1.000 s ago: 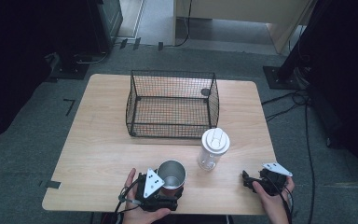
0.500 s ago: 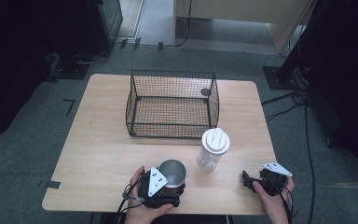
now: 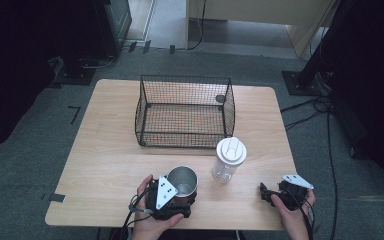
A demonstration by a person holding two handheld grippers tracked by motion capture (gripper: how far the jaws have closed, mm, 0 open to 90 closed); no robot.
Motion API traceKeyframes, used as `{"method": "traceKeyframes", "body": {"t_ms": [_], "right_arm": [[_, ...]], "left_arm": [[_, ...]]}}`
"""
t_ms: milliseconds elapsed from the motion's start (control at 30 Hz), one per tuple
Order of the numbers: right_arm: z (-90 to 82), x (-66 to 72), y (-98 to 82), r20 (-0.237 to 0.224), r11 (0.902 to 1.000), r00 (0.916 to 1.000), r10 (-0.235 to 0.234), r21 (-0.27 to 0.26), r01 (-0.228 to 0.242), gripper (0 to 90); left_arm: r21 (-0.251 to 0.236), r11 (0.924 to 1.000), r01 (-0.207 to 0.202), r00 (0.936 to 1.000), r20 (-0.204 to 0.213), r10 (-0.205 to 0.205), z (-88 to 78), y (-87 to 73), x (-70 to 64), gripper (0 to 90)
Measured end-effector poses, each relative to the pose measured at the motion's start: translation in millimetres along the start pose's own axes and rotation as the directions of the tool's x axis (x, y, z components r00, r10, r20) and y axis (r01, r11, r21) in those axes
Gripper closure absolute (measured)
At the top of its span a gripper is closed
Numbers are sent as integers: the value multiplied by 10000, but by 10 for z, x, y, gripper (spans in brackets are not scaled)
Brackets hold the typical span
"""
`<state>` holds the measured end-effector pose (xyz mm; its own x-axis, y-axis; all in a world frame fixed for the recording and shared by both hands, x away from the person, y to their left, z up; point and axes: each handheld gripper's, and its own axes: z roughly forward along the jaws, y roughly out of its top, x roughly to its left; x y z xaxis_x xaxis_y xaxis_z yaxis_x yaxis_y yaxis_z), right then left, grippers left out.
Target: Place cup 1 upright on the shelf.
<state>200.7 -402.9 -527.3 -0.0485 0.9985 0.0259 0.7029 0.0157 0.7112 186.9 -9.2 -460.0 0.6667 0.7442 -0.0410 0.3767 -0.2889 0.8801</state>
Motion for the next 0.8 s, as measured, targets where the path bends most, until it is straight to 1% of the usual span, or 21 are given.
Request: {"method": "traceKeyframes", "body": {"t_ms": [33,100,133,233,333,467,500,533,567,600,700,733,800], "right_arm": [[0,0,0,0,10000,10000,0,0,0,0],[0,0,0,3,10000,10000,-1,4,1,0],[0,0,0,3,10000,10000,-1,4,1,0],[0,0,0,-3,10000,10000,-2,0,2,0],[0,0,0,1,10000,10000,6,0,-6,0],[-1,1,-1,2,10000,10000,3,1,-3,0],[-1,0,-1,3,10000,10000,1,1,-1,0],[-1,0,0,4,10000,10000,0,4,0,0],[-1,0,0,3,10000,10000,-1,2,1,0],[-1,1,0,3,10000,10000,1,3,-1,0],[-1,0,0,3,10000,10000,-1,2,1,0],[-1,0,0,6,10000,10000,-2,5,2,0],[-1,1,0,8,10000,10000,-4,3,4,0]], "left_arm": [[0,10000,0,10000,0,0,0,0,0,80],[-197,9997,163,9999,-15,-164,-34,75,70,80],[-197,9997,163,9999,-15,-164,-34,75,70,80],[-339,9992,202,9998,-46,-203,-86,137,127,80],[-378,9986,380,9993,-50,-382,-113,174,170,80],[-407,9983,407,9991,-135,-413,-126,216,195,80],[-426,9984,379,9991,-170,-387,-130,230,201,80],[-463,9985,294,9991,-297,-308,-139,249,217,80],[-463,9985,294,9991,-297,-308,-139,249,217,80],[-556,9978,367,9986,-373,-388,-134,257,245,80],[-564,9977,365,9980,-486,-393,-119,257,262,80],[-442,9982,395,9971,-638,-422,-93,259,280,80],[-481,9980,407,9957,-813,-446,-69,254,292,80]]}}
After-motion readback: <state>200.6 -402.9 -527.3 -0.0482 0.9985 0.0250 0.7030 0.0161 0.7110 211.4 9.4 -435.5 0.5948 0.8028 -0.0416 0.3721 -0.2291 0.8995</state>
